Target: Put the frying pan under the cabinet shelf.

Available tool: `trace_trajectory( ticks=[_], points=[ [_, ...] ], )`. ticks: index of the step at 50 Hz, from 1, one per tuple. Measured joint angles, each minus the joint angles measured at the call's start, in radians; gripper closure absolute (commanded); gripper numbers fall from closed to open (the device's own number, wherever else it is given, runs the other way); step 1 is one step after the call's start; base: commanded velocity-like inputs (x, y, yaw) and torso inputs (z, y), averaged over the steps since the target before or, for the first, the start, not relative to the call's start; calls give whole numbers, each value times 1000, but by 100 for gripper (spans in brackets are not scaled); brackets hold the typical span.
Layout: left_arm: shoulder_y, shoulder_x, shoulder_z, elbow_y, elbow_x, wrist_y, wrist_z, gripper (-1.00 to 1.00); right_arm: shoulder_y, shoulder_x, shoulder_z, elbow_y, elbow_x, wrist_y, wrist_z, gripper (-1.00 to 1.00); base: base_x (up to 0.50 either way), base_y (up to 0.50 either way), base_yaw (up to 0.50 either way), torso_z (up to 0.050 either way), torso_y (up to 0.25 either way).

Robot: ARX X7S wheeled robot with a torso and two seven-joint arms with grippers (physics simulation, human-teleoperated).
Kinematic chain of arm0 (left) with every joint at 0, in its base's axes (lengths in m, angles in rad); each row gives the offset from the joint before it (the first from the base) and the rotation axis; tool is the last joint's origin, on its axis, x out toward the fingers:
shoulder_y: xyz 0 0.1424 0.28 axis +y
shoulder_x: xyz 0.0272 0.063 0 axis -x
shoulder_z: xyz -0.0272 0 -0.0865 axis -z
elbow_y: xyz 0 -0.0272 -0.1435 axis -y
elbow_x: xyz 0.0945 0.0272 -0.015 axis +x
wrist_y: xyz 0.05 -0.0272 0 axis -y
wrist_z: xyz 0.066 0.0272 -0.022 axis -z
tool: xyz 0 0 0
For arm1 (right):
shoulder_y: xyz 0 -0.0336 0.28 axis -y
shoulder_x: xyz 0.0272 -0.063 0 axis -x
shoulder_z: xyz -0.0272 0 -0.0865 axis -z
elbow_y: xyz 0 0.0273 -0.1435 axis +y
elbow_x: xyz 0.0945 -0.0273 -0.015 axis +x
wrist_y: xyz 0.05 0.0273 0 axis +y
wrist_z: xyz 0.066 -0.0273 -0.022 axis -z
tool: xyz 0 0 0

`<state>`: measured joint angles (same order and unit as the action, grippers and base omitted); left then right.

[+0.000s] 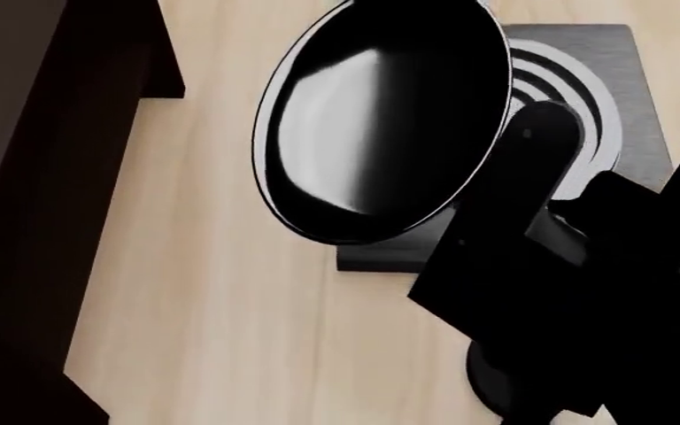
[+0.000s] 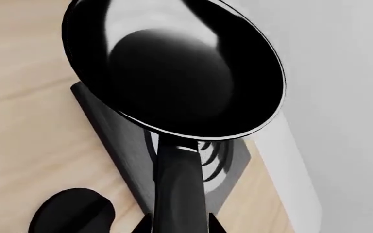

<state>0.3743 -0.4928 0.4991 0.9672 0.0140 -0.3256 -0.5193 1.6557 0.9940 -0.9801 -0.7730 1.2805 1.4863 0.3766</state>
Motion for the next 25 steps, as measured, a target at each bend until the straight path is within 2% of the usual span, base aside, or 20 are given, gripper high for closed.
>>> trace_trajectory(
  ticks=[25],
  points=[
    [12,-11,11,31,22,-2,-13,-100,40,-86,-76,65,-75,-78,-53,100,0,0,0,0,-153]
  ],
)
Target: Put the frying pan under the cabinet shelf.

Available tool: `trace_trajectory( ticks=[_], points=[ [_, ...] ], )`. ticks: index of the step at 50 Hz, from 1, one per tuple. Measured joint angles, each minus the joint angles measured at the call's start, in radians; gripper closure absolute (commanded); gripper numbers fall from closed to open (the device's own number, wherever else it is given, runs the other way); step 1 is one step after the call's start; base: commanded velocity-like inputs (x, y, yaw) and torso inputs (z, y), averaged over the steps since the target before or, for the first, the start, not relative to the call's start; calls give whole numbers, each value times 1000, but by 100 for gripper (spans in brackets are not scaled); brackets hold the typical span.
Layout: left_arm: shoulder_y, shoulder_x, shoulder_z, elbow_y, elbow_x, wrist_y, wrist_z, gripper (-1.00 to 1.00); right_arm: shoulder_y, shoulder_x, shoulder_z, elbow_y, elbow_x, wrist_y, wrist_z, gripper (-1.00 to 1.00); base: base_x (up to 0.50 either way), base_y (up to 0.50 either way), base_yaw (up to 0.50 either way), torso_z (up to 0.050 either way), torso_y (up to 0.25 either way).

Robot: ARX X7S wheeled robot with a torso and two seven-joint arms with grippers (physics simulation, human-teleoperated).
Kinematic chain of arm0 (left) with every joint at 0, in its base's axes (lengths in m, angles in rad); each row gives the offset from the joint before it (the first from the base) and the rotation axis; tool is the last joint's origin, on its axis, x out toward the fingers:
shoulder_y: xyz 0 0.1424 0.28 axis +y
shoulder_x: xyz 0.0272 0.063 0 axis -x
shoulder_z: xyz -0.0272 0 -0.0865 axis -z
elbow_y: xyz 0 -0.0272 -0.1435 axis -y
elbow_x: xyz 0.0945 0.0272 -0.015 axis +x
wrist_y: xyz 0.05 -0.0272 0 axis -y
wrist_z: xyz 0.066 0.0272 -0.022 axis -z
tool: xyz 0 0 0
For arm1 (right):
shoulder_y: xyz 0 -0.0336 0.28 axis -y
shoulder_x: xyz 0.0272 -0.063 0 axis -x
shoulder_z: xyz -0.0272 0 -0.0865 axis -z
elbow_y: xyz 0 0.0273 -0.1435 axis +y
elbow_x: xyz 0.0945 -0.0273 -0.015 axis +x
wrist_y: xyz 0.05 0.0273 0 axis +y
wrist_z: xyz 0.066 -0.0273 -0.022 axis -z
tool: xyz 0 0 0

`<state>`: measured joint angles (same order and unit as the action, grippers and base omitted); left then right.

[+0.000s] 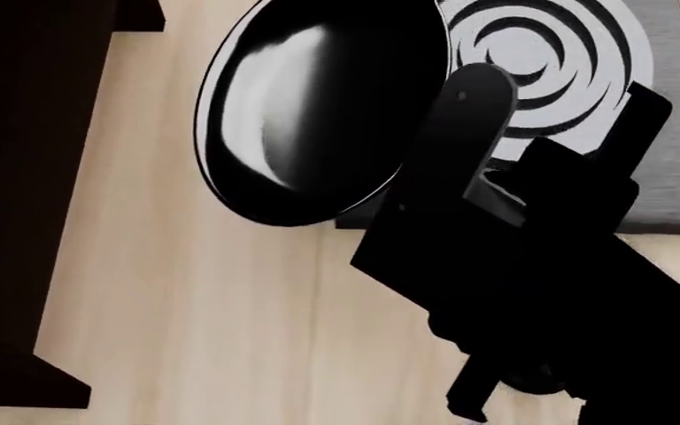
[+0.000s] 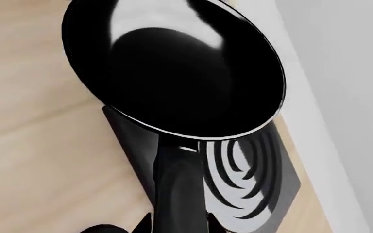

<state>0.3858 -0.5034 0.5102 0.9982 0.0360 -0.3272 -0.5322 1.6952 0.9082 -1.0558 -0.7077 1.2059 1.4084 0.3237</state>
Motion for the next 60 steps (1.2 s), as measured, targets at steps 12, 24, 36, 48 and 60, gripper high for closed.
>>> trace_trajectory(
  ticks=[12,24,36,48,60],
  points=[
    [-1,-2,1,3,1,-1,-3,-100,-2,-32,-24,25,-16,-29,-18,100,0,0,0,0,-151],
    [0,-4,-1,-3,-5,6,-6,-100,-17,-54,-23,52,-23,-77,-30,100,0,0,0,0,-14],
    [1,-5,-4,-11,-14,12,-9,-100,-54,-89,-46,112,-82,-162,-65,100,0,0,0,0,1],
    [4,-8,-12,-20,-25,22,-14,-100,-89,-127,-86,187,-147,-237,-111,100,0,0,0,0,1],
    [6,-13,-20,-25,-38,33,-18,-100,-102,-162,-121,222,-187,-262,-138,100,0,0,0,0,2]
  ],
)
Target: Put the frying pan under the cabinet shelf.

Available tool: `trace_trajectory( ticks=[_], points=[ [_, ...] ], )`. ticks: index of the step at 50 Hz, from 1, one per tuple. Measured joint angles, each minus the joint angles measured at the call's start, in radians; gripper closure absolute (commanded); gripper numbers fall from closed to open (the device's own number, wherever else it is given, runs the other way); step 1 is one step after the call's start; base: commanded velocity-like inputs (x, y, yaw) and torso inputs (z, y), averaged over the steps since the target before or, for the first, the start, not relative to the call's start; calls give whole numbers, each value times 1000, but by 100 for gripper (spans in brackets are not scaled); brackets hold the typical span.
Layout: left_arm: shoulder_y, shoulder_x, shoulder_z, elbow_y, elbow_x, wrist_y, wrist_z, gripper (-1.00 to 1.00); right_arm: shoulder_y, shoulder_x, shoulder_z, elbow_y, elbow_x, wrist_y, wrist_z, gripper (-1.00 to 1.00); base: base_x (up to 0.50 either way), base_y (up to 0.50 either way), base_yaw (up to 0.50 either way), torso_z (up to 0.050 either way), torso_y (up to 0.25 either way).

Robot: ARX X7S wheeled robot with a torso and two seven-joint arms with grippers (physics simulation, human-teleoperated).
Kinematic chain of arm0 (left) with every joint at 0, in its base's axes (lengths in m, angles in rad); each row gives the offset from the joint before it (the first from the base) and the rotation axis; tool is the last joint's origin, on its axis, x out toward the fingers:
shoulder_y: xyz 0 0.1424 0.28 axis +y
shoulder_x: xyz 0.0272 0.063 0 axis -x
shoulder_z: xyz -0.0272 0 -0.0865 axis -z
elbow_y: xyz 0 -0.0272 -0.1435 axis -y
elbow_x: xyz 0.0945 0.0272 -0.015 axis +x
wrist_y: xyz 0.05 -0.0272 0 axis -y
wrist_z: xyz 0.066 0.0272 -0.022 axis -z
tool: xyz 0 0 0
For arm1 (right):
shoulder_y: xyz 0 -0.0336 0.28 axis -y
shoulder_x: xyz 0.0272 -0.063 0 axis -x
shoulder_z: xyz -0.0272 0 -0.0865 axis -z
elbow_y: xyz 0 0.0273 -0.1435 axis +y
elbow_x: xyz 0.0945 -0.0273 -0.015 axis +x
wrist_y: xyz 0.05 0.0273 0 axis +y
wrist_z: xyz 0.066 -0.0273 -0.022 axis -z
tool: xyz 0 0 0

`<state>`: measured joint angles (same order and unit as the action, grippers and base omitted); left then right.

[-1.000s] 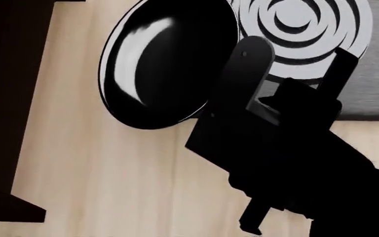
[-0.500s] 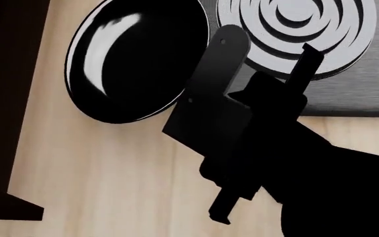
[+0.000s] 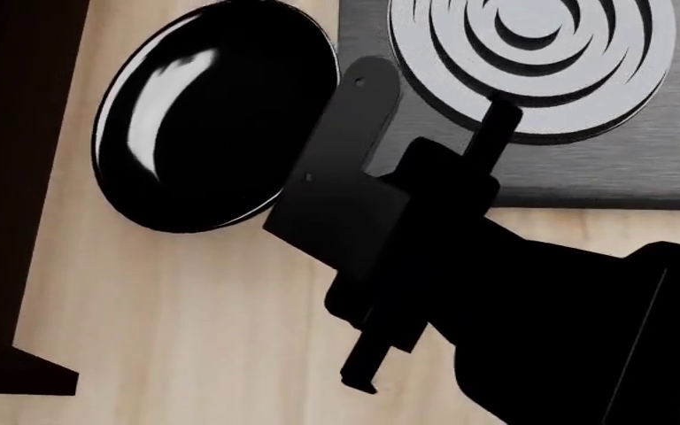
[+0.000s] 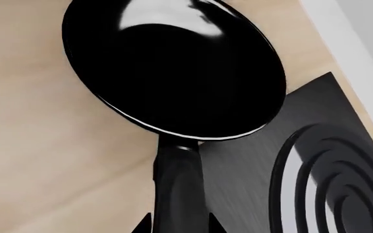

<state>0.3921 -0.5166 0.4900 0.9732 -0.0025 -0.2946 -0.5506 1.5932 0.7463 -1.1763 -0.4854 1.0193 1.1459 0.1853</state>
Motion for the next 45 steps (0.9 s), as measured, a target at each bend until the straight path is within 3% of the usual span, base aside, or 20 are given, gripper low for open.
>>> trace_trajectory(
  ticks=[17,45],
  points=[
    [4,-8,-10,-10,-16,16,-6,-100,-43,-70,-52,101,-92,-104,-46,100,0,0,0,0,1],
    [-8,-9,-19,-31,-33,10,-17,-100,-182,-260,-97,503,-295,-428,-162,100,0,0,2,0,0]
  ],
)
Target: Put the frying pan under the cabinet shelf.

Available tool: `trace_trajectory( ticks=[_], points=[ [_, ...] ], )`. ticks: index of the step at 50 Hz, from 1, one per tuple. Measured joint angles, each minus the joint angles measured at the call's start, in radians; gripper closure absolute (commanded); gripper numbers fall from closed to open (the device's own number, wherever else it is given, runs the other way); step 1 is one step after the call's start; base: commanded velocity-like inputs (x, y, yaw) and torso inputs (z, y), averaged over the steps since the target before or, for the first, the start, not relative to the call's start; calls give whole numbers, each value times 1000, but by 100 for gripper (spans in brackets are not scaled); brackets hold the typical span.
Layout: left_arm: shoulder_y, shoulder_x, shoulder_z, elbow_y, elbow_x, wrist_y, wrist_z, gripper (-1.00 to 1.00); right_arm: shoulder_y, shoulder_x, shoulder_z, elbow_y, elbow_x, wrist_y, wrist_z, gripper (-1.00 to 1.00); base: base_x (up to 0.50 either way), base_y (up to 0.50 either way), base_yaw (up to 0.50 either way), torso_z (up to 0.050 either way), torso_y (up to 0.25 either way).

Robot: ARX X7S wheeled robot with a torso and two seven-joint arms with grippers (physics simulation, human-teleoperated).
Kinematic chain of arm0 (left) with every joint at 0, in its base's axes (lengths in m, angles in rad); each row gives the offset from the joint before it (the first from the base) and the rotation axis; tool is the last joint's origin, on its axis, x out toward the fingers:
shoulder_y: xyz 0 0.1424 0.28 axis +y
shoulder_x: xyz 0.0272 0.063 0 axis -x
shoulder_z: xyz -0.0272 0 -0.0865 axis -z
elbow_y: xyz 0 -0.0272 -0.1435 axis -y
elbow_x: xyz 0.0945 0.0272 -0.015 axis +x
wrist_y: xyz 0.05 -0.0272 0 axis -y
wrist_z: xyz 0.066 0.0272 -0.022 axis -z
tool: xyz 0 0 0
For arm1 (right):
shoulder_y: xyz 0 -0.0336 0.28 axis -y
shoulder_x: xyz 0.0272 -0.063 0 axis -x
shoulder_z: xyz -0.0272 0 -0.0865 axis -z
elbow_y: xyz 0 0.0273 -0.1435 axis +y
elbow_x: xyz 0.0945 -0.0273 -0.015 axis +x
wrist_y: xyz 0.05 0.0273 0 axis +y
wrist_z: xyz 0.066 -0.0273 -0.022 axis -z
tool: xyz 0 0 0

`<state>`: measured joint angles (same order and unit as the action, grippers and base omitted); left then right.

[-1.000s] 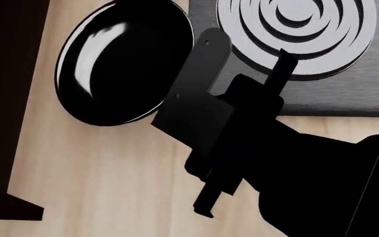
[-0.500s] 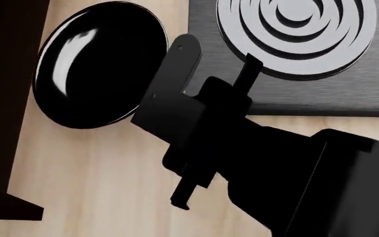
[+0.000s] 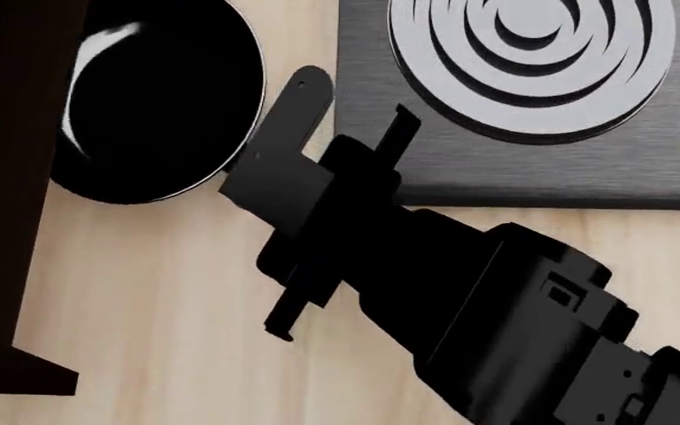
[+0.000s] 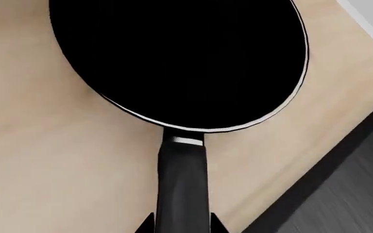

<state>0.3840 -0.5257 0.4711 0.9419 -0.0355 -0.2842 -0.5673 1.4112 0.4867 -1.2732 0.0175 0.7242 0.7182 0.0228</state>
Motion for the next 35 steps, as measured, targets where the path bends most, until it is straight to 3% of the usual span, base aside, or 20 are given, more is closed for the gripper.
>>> trace_trajectory(
  ticks=[12,27,35],
  points=[
    [-18,7,2,-15,2,-18,-4,-100,-30,-89,37,112,-19,-73,-43,100,1,0,4,0,0],
    [-27,9,1,-35,7,-19,-14,-100,-16,-193,106,117,147,-42,-85,100,0,1,1,0,0],
    [-22,6,-2,-36,12,-16,-22,-100,3,-279,107,239,160,-83,-154,100,0,0,1,0,0]
  ],
)
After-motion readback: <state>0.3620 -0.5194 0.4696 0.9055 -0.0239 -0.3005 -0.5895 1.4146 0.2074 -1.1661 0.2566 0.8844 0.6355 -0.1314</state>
